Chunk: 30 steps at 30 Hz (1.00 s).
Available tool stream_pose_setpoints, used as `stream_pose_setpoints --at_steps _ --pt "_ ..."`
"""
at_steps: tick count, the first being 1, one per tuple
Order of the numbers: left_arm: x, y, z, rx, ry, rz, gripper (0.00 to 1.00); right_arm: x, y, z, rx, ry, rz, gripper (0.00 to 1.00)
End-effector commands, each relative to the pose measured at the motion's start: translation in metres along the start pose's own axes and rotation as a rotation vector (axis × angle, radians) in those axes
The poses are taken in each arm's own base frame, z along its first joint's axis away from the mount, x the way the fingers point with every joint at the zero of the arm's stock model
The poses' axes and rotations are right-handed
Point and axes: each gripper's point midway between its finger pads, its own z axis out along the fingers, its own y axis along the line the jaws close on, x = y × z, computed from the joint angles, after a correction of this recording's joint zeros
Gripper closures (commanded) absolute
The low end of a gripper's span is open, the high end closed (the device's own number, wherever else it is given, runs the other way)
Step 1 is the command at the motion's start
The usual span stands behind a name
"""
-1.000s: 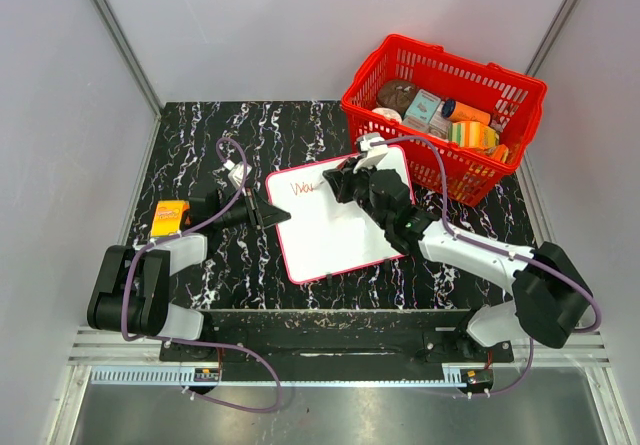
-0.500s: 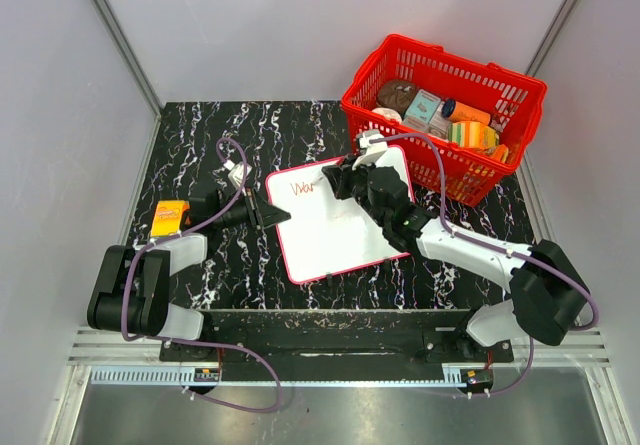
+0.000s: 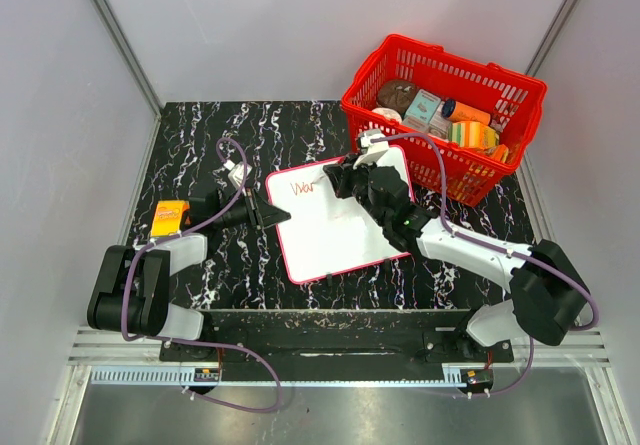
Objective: Write a sentence on the whiteboard
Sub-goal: Write on the whiteboard with the whiteboard.
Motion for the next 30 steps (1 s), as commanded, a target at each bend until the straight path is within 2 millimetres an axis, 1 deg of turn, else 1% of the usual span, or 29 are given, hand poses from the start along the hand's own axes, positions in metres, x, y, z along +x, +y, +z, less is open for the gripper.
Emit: stream_pose_setpoints --at_steps 1,11,17,21,25,28,30 --pt "-0.006 0.022 0.006 -0.097 -0.028 0.170 1.00 -0.019 -0.011 -0.002 0.048 -0.053 -0.001 1.00" --pt "-0.006 0.023 0.005 -0.099 -0.027 0.169 1.00 -0.009 -0.016 -0.011 0.056 -0.028 0.003 1.00" --pt "-0.006 0.023 0.006 -0.100 -0.027 0.169 1.00 -0.006 -0.015 -0.012 0.045 -0.016 0.005 1.00" --pt "-0.006 0.022 0.006 -0.100 -0.027 0.170 1.00 -0.013 -0.014 -0.013 0.043 -0.041 0.018 1.00" --pt "-0.007 0.022 0.006 -0.101 -0.028 0.172 1.00 -0.032 -0.009 -0.018 0.028 -0.092 0.032 1.00" --pt "-0.006 0.023 0.006 -0.101 -0.027 0.170 1.00 -0.042 -0.009 -0.017 0.036 -0.116 0.031 1.00" --pt "-0.007 0.023 0.006 -0.101 -0.027 0.171 1.00 -0.044 -0.011 -0.016 0.042 -0.118 0.029 1.00"
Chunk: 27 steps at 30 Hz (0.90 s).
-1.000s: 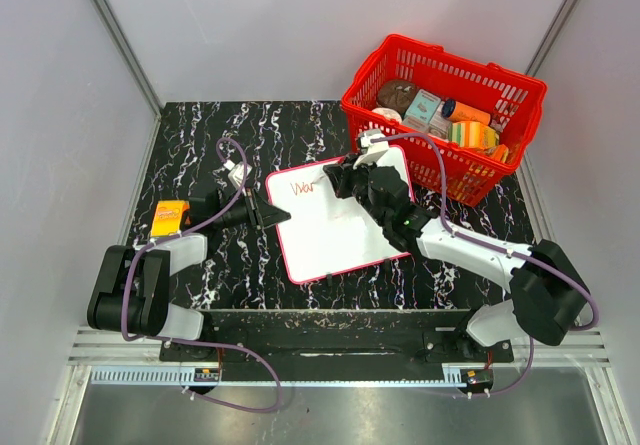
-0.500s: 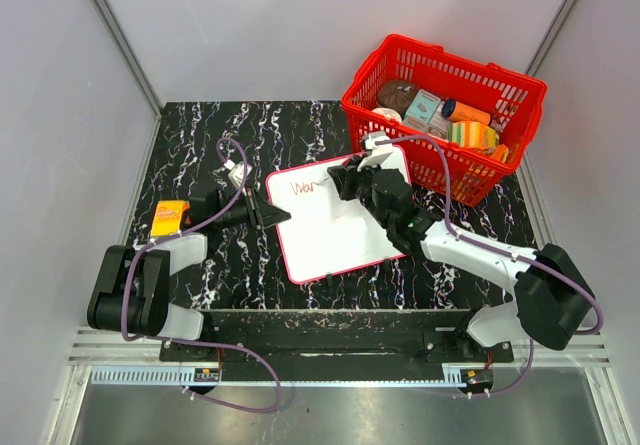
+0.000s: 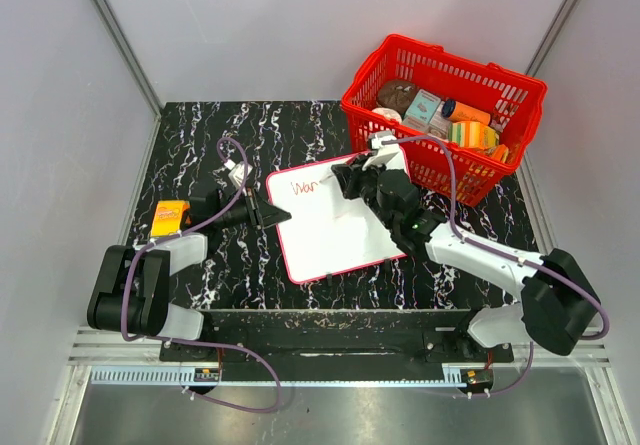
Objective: Write a sentence on the whiteboard
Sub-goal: Write on the whiteboard with the whiteboard.
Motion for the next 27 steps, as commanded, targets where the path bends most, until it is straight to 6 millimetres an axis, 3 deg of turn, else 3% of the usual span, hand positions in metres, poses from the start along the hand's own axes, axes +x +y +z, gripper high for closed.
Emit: stream_pose_setpoints --at_steps 1,15,27 --pt "-0.005 0.023 0.005 -0.102 -0.027 0.165 1.00 -0.038 -0.002 0.001 0.023 -0.098 0.013 1.00" --pt "-0.007 0.024 0.005 -0.104 -0.030 0.164 1.00 -0.032 0.002 0.012 0.004 -0.073 0.015 1.00" --pt "-0.006 0.023 0.005 -0.103 -0.028 0.165 1.00 -0.014 0.001 0.016 -0.003 -0.029 0.017 1.00"
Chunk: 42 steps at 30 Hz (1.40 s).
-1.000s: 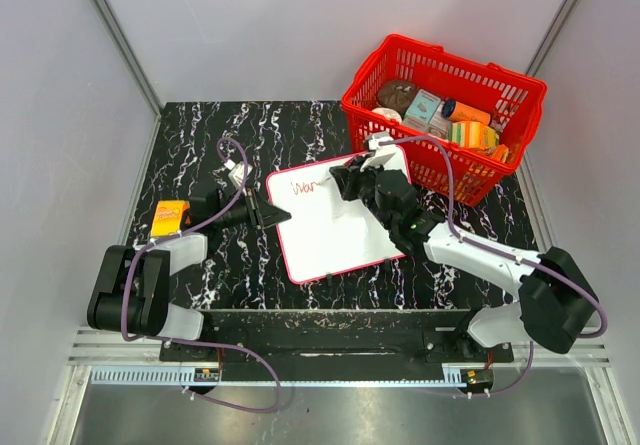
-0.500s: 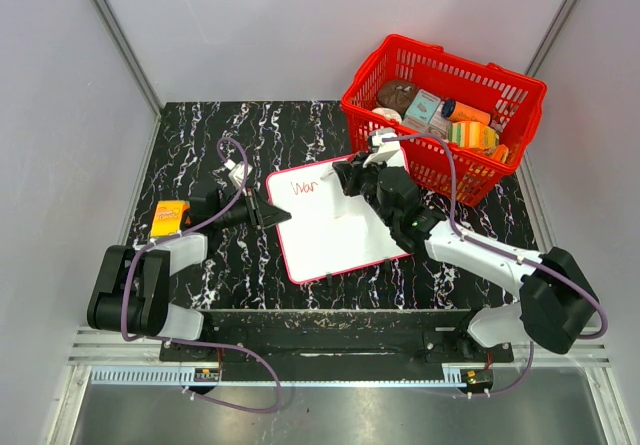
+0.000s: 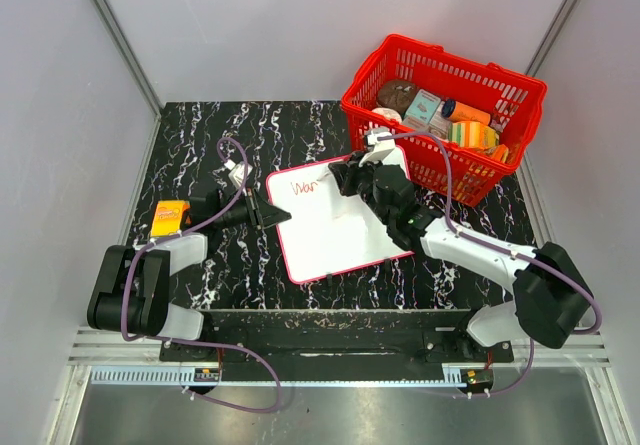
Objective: Write a sentence on the whiteboard
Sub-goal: Write on the whiteboard with the whiteboard.
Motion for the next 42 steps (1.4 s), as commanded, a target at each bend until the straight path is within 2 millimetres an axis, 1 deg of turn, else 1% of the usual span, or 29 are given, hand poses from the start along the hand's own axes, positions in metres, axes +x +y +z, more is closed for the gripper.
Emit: stream_pose_setpoints --at_steps 1,8,15,25,29,36,42 --pt "-0.006 0.023 0.005 -0.102 -0.029 0.164 1.00 -0.015 0.002 0.005 -0.002 -0.037 0.012 1.00" --pt "-0.006 0.023 0.005 -0.101 -0.028 0.164 1.00 -0.007 -0.003 -0.003 0.004 -0.016 0.005 1.00" --pt "-0.005 0.023 0.005 -0.102 -0.027 0.163 1.00 0.005 -0.007 -0.009 0.005 0.016 0.013 1.00" --pt "-0.006 0.023 0.005 -0.100 -0.027 0.166 1.00 0.016 -0.006 -0.015 -0.011 0.042 0.029 1.00" --pt "-0.006 0.023 0.005 -0.101 -0.028 0.166 1.00 0.013 -0.008 -0.014 0.001 0.031 0.029 1.00" --pt "-0.006 0.023 0.005 -0.103 -0.027 0.165 1.00 -0.005 -0.006 -0.007 0.015 -0.017 0.020 1.00" --pt "-0.006 0.023 0.005 -0.103 -0.028 0.167 1.00 -0.013 -0.004 -0.001 0.018 -0.039 0.013 1.00"
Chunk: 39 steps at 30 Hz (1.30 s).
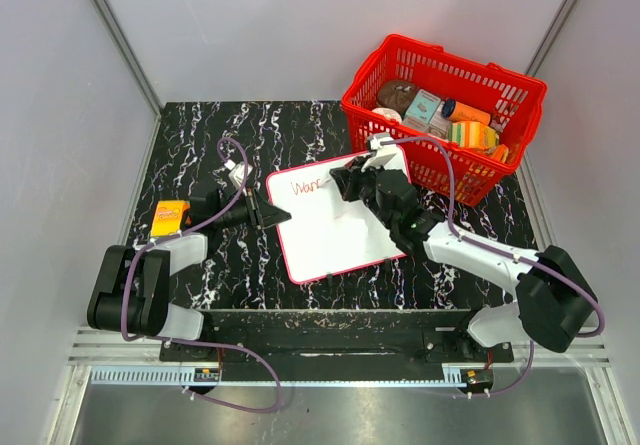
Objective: Write a sentence on the whiteboard
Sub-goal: Write on the whiteboard with the whiteboard.
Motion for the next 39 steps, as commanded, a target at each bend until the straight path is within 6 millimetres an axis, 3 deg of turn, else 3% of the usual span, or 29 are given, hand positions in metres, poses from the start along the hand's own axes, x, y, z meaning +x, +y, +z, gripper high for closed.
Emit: stream_pose_setpoints --at_steps 1,17,39 --pt "-0.007 0.022 0.005 -0.101 -0.031 0.171 1.00 -0.028 -0.001 0.008 0.032 -0.073 -0.016 1.00" --pt "-0.007 0.022 0.005 -0.100 -0.029 0.170 1.00 -0.037 -0.009 0.010 0.062 -0.092 -0.034 1.00" --pt "-0.007 0.023 0.006 -0.101 -0.028 0.170 1.00 -0.002 -0.018 -0.010 0.049 -0.003 -0.012 1.00"
